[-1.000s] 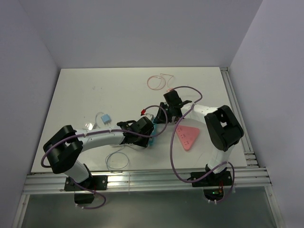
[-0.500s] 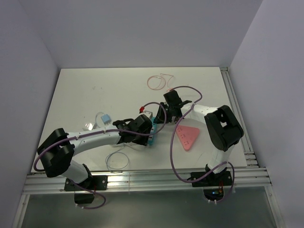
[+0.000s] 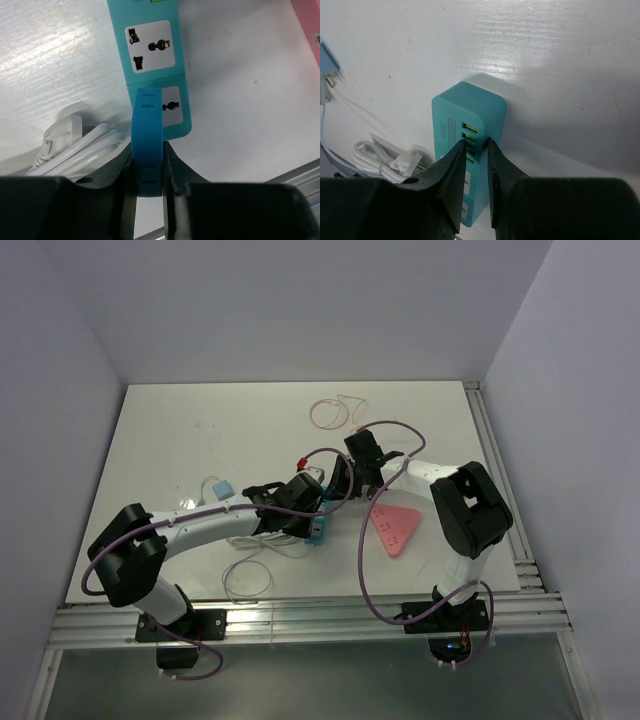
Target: Insert the plug
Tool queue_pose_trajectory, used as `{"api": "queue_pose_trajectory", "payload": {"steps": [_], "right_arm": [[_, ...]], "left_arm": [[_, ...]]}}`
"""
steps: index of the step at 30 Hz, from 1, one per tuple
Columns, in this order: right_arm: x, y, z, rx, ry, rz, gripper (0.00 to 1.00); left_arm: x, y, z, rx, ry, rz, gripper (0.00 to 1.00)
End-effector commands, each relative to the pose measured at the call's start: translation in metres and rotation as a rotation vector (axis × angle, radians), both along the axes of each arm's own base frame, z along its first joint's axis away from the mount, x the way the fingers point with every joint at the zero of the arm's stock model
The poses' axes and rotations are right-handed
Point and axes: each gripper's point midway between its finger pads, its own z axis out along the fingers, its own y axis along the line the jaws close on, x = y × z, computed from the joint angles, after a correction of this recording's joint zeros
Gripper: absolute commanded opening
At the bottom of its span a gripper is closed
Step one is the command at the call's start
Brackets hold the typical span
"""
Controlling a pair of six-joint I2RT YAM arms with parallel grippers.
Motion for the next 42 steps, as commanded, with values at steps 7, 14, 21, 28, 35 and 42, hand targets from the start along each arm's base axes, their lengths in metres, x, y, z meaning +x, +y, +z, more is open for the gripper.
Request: {"api": "queue_pose_trajectory", "payload": {"steps": [7,14,21,28,35,42], "right_arm": [[-0.02,-0.028,-0.05,-0.214,0.096,0.01,0.13],[-0.024,-0.022,-0.056,-0.279,0.099,0.05,0.0],[-0.014,-0.012,-0.032,-0.223,0.033,0.074,0.0],[-0.003,0.001,0.02,-0.077,-0.111,0.065,0.0],[-0.001,0.013,0.042,0.014,-0.152,0.11,0.0],[0.013,0.04,0.049,0.183,-0.155,0.173,0.0]], "left_arm": [[0.015,0.0,-0.008,0.084,-0.013,0.008,0.0],[0.019,0.004,-0.023,0.141,0.006,0.022,0.0],[0.013,0.01,-0.025,0.108,0.013,0.043,0.0],[0.006,0.017,-0.019,0.072,0.009,0.058,0.0],[0.002,0.02,-0.022,0.064,0.017,0.072,0.0],[0.004,0.02,-0.019,0.074,0.013,0.079,0.0]]}}
